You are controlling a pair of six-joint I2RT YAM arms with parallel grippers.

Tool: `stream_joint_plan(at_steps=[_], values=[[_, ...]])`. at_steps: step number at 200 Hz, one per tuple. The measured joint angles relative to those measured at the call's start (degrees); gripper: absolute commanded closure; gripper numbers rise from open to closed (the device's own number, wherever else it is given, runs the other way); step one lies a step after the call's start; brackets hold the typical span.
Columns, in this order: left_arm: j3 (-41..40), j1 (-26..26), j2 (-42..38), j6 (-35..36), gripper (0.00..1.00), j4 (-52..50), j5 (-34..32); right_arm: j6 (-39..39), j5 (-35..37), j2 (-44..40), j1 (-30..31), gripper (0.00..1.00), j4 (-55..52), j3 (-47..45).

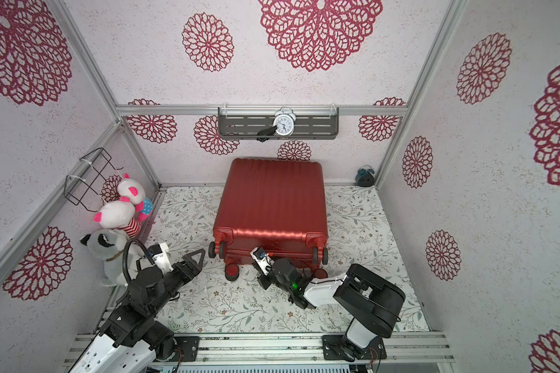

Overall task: Open the suitcase zippers
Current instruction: Adjust the suitcase at the center of the board.

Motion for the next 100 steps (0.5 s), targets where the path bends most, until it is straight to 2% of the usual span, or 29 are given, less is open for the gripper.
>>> stream_joint_plan(at_steps=[20, 38, 66, 100], values=[[-2.2, 8.2, 5.1, 0.0, 0.33, 4.0, 7.3, 0.0, -0.2, 0.0, 0.0, 1.00, 0.1, 0.0], [-5.2, 13.7, 13.8, -0.5, 0.38, 9.4, 13.9, 0.1, -0.3, 0.0, 0.0, 1.00, 0.3, -0.1], [-5.8, 15.1, 27.6, -0.3, 0.43, 16.4, 20.0, 0.4, -0.4, -0.2, 0.0, 1.00, 0.3, -0.2], [-3.8, 15.3, 40.3, 0.0, 0.50, 26.4, 23.7, 0.5, -0.6, -0.9, 0.0, 1.00, 0.3, -0.8]])
